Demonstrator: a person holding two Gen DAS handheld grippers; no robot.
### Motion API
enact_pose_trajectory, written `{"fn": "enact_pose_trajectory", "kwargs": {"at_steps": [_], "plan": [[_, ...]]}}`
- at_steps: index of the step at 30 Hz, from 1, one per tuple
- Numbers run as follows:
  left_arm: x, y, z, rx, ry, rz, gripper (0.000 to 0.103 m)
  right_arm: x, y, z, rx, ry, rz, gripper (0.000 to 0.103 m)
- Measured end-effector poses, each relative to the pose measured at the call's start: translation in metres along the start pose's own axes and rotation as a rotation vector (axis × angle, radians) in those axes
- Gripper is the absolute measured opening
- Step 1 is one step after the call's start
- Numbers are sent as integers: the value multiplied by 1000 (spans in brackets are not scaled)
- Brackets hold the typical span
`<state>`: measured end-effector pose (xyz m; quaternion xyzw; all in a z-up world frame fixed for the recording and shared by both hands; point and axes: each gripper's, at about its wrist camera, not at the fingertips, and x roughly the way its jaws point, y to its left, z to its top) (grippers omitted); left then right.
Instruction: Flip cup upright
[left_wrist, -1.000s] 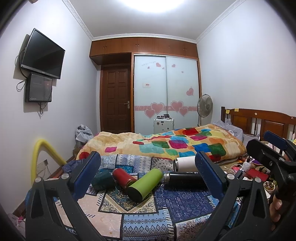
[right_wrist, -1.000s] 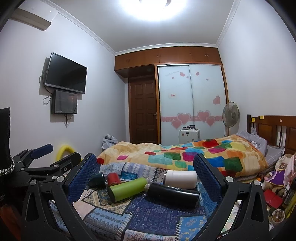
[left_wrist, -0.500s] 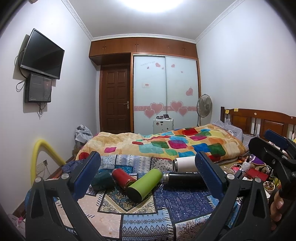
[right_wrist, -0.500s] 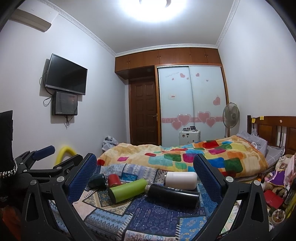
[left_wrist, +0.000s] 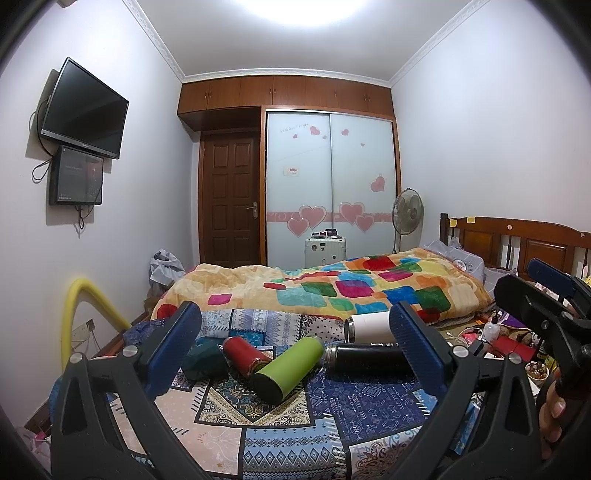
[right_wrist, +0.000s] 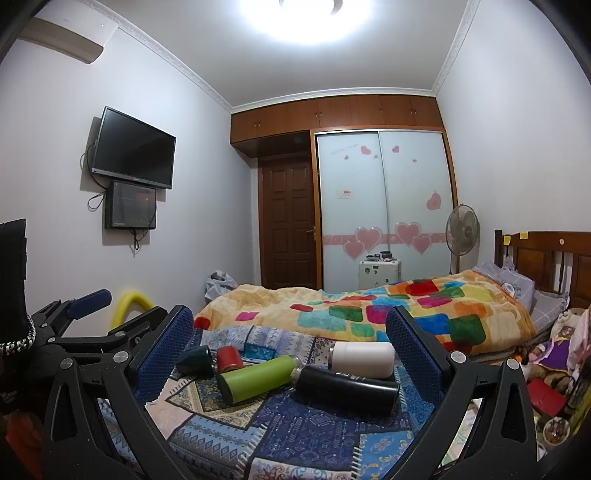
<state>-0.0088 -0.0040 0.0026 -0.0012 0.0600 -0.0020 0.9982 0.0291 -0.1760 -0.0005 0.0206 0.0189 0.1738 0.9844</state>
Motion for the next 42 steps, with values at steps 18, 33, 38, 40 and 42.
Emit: {"fn": "enact_pose_trajectory", "kwargs": {"at_steps": [18, 33, 38, 40, 42], "plan": [[-1, 0, 0, 2, -5, -2, 103, 0, 0, -1, 7, -2, 3, 103], [26, 4, -16, -15, 41, -35, 103, 35, -12, -19, -65, 92, 2, 103], [53, 7, -28, -22, 91, -45, 103, 80, -37, -36, -153, 208, 13, 103], [64, 8, -34, -25, 113, -44, 103, 101, -49, -43, -168, 266, 35, 103], [76, 10, -40, -26, 139, -45, 103, 124, -59, -52, -188, 343, 76, 103]]}}
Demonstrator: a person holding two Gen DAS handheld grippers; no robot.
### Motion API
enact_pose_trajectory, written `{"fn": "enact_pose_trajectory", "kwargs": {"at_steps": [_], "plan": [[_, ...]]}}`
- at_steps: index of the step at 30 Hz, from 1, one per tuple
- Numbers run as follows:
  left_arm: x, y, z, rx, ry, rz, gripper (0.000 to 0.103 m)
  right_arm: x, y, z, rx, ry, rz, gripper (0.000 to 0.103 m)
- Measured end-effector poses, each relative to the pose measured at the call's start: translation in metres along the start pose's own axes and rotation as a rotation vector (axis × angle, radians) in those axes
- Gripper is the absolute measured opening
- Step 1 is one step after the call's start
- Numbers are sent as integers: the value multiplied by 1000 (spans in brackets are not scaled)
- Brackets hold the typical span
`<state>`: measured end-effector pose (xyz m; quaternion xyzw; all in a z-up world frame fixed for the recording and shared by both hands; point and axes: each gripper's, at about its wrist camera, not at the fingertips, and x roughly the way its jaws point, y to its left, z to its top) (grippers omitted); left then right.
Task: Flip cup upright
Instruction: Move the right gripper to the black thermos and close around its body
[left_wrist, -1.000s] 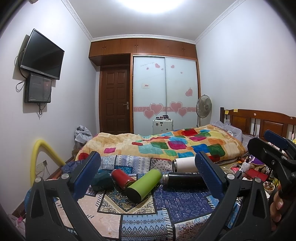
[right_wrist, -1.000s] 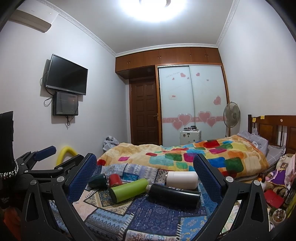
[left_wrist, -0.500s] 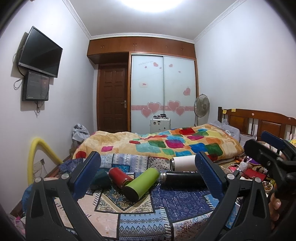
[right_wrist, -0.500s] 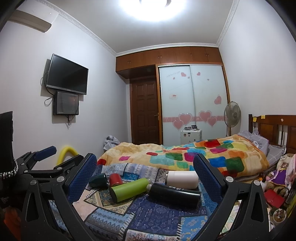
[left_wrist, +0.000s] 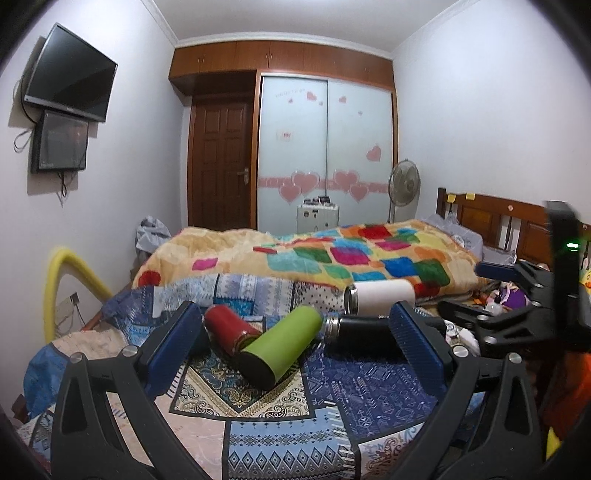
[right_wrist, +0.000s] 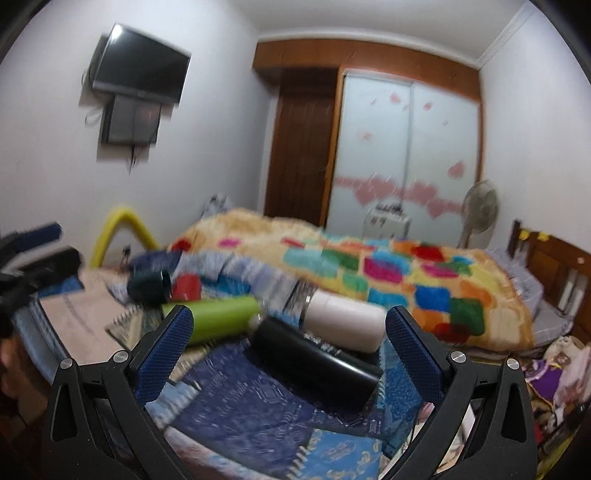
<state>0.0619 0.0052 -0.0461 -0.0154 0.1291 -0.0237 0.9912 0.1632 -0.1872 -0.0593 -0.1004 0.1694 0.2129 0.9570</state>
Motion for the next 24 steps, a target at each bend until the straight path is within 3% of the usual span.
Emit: {"fn": "enact_pose_trajectory", "kwargs": {"at_steps": [9, 14, 20, 24], "plan": [[40, 0, -18, 22, 68, -15, 103, 102, -44, -20, -32, 335, 96, 103], [61, -5, -26, 26, 101, -36, 103, 134, -61, -28, -49, 476, 172, 101], [81, -10, -33, 21, 134, -58, 103, 150, -55, -34, -134, 564, 237, 90], [91, -12, -37, 16, 155, -69, 103, 155, -47, -35, -205, 600, 253, 89]]}}
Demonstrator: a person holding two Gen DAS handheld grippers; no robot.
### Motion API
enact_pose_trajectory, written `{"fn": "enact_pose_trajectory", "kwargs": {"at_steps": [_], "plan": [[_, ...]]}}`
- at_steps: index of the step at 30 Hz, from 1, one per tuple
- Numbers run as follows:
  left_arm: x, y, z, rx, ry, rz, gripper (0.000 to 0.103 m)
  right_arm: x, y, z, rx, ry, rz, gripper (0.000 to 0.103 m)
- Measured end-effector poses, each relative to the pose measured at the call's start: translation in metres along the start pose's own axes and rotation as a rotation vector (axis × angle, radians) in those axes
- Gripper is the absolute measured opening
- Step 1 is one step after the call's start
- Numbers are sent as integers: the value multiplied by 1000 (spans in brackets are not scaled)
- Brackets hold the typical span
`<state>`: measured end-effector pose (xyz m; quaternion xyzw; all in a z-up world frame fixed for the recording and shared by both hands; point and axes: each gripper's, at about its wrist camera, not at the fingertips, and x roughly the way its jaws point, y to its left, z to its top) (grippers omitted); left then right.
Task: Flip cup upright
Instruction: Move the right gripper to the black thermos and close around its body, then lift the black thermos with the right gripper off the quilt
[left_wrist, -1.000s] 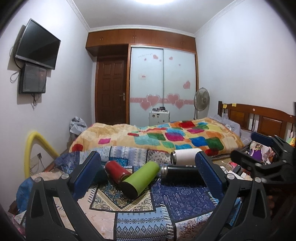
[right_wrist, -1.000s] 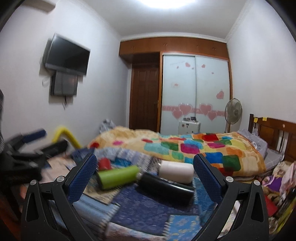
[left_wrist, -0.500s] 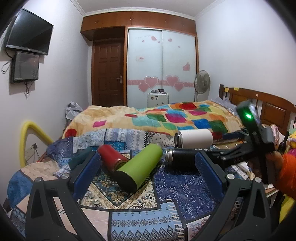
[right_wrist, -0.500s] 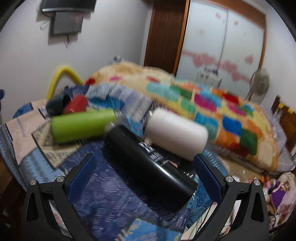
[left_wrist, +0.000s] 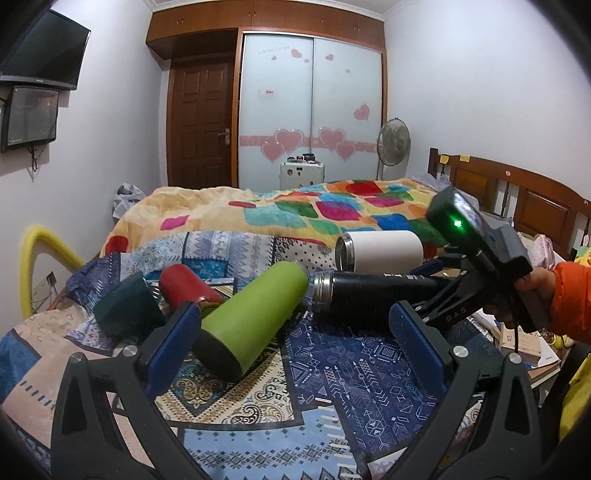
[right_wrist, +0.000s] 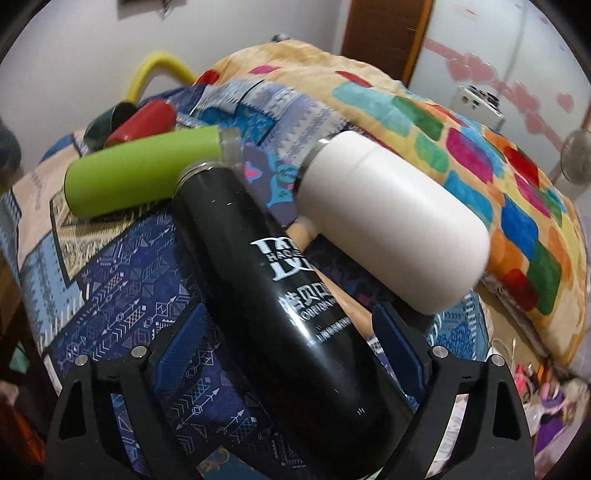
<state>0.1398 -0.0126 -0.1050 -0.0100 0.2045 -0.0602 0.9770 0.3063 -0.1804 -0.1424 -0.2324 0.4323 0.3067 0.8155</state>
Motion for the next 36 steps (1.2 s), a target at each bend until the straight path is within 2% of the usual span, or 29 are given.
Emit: {"fn": "enact_pose_trajectory", "kwargs": {"at_steps": [4, 7, 12, 14, 20, 26, 31, 36], "plan": [[5, 0, -4, -2, 7, -5, 103, 17, 6, 5, -58, 82, -40, 90], [6, 3, -8, -8, 8, -7, 103, 14, 8, 5, -65, 94, -29, 83], [13, 10, -10, -38, 26, -5, 103, 3, 16, 1, -34, 88, 18, 67], [13, 13, -9, -53, 28, -5, 103, -2, 24, -2, -13, 82, 7, 65], [3, 16, -7, -59, 15, 2, 103, -7, 33, -8, 34, 60, -5, 63], [-15, 12, 0, -24, -15, 0, 103, -26, 40, -9, 44, 10, -36, 63], [-30, 9, 7, -10, -33, -6, 103, -56, 64, -12, -13, -57, -56, 63], [-45, 7, 7, -10, -40, -10, 103, -72, 87, -15, -35, -96, -21, 63]]}}
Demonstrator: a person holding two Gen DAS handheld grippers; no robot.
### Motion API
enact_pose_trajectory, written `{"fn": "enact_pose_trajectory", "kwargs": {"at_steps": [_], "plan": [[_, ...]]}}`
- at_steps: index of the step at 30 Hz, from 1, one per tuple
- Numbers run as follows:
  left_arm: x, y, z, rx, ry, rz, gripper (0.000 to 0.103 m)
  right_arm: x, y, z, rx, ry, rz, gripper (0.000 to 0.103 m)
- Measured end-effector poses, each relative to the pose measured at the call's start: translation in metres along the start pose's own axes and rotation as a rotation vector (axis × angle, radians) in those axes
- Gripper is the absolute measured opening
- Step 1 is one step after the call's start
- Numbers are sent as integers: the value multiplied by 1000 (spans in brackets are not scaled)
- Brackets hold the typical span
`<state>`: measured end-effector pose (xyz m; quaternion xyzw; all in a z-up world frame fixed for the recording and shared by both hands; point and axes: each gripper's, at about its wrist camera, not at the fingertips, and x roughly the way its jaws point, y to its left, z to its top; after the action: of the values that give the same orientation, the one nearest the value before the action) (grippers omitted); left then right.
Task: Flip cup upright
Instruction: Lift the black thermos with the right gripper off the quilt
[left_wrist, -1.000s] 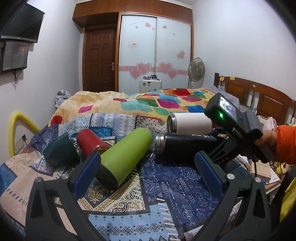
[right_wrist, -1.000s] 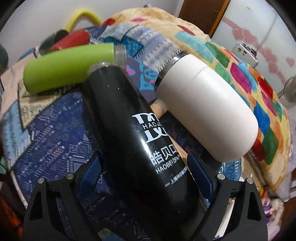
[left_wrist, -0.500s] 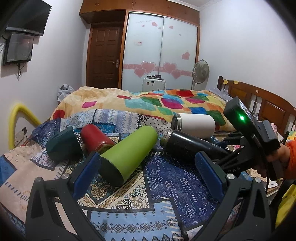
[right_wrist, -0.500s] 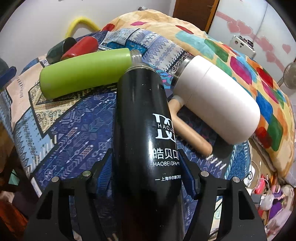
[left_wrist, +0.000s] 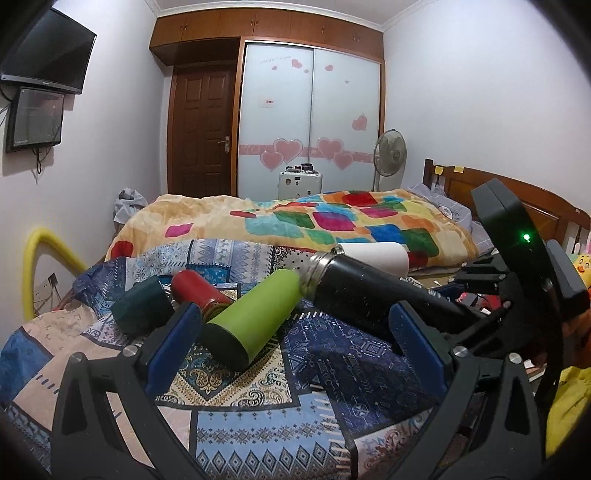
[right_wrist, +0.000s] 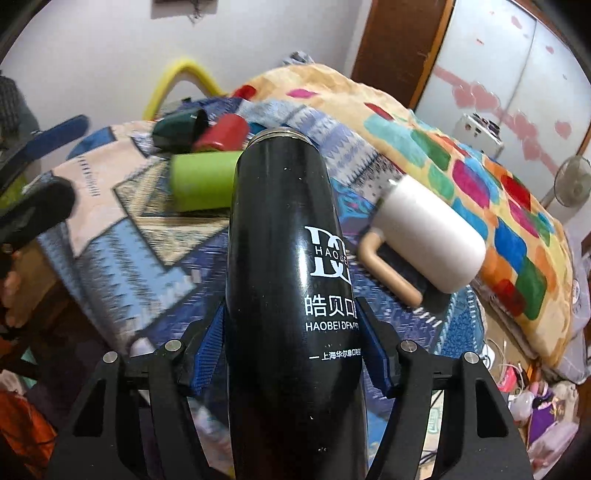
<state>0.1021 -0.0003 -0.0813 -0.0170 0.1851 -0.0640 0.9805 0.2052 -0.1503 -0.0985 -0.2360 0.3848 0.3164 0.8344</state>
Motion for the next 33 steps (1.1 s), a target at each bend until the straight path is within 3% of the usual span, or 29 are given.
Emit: {"fn": "enact_pose_trajectory", "kwargs": {"at_steps": [10, 25, 33], "plan": [[-11, 5, -13, 8, 37, 20, 103, 28, 33, -7, -2, 69, 92, 63], [17, 19, -32, -9, 115, 44, 103, 55, 50, 0, -39, 132, 88, 64], [32, 25, -38, 2, 157, 81, 103, 17, 40, -6, -9, 29, 116, 68]]}}
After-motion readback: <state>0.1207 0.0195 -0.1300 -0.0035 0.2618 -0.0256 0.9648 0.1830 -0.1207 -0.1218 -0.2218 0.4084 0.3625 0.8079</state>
